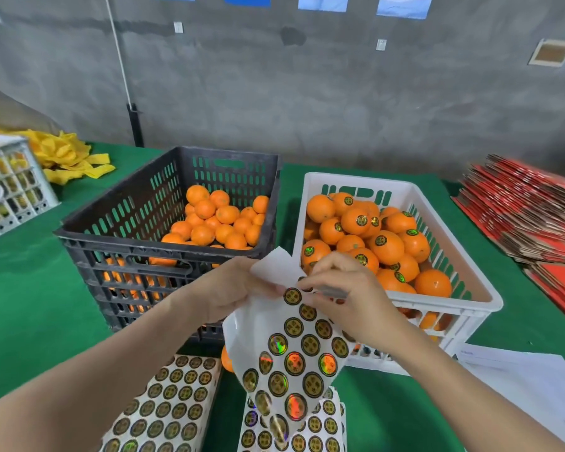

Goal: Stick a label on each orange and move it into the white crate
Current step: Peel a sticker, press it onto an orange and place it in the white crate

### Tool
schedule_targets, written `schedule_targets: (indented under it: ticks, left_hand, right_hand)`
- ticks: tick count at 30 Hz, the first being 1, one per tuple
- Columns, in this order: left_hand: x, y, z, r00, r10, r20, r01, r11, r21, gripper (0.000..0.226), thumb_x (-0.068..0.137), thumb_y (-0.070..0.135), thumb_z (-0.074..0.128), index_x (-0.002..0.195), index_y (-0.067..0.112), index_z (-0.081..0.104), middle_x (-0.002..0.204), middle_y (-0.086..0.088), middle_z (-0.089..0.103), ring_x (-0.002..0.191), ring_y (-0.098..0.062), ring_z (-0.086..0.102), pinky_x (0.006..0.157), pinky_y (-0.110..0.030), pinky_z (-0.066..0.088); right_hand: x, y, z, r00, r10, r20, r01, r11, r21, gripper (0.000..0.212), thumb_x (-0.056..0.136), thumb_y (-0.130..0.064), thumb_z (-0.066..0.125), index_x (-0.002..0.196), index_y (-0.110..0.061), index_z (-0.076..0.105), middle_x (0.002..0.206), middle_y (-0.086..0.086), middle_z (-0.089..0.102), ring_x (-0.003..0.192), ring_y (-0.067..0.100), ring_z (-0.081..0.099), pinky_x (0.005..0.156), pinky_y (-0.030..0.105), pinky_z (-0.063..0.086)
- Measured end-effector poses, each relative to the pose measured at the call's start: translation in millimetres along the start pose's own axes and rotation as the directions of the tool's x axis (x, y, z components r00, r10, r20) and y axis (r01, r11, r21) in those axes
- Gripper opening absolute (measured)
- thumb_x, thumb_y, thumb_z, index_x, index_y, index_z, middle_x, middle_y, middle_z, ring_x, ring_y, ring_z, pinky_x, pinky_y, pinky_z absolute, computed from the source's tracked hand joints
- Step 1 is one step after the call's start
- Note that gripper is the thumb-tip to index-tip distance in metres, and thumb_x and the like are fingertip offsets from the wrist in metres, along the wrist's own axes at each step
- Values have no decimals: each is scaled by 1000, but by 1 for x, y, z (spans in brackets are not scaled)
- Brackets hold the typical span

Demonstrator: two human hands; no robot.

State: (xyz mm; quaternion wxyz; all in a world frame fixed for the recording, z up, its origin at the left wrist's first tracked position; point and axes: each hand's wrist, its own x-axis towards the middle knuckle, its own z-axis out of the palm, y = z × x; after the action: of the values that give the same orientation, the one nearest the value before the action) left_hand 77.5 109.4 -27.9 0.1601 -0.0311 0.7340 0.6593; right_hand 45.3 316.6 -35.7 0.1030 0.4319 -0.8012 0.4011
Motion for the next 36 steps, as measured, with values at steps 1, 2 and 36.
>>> schedule_targets:
  ticks: [1,2,36]
  left_hand:
    - [1,-1,-1,1000,10,8,-10,1000,-20,29,85,-6,60,114,-7,63,112,-24,68,105,-42,64,91,-47,54]
    - [3,-3,-1,1000,19,16,-19,999,-26,30,85,-7,59,115,-7,63,112,-24,68,105,-42,64,90,-46,55]
    - [-3,8,-66,834,479,-273,-396,865,307,18,94,7,58,80,9,70,62,0,67,44,-11,51,43,-16,39]
  right_hand:
    - [-2,-1,4,1000,-15,-15,14,999,-31,17,76,-9,75,93,-7,75,83,9,60,80,28,55,69,44,48]
    - [-3,-1,8,999,-31,-39,29,997,-65,19,76,-9,75,94,-7,75,80,10,60,77,28,55,66,45,48]
    - [84,-13,57,923,339,-182,-225,859,461,20,89,-3,60,82,-22,57,75,-5,56,70,4,53,64,13,44]
